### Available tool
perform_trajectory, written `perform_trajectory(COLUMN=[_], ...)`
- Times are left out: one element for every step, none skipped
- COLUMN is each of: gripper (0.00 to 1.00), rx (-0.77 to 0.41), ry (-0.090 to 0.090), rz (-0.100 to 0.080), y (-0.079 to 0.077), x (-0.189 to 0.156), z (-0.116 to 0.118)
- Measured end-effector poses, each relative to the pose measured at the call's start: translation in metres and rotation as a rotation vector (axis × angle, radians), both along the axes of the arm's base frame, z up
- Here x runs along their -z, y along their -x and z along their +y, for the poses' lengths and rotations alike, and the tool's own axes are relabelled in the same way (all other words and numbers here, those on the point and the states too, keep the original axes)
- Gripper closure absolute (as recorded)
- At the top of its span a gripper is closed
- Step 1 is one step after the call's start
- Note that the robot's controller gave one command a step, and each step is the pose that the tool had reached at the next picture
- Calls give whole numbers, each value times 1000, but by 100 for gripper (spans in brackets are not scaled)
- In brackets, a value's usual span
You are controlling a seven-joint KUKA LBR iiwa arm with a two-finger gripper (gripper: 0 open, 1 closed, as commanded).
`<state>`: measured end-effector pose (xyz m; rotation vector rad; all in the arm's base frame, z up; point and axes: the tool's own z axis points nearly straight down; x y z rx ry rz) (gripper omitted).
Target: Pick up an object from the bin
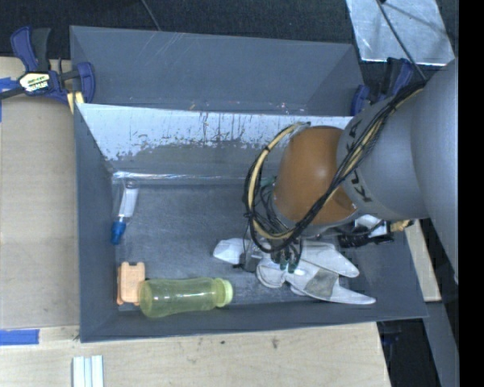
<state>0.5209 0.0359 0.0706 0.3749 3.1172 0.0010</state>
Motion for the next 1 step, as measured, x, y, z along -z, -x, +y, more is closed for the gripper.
perform_trajectory(gripper=[100], rx=[-6], ry=[0], rz=[2], y=[3], x=[-203], z=[-39])
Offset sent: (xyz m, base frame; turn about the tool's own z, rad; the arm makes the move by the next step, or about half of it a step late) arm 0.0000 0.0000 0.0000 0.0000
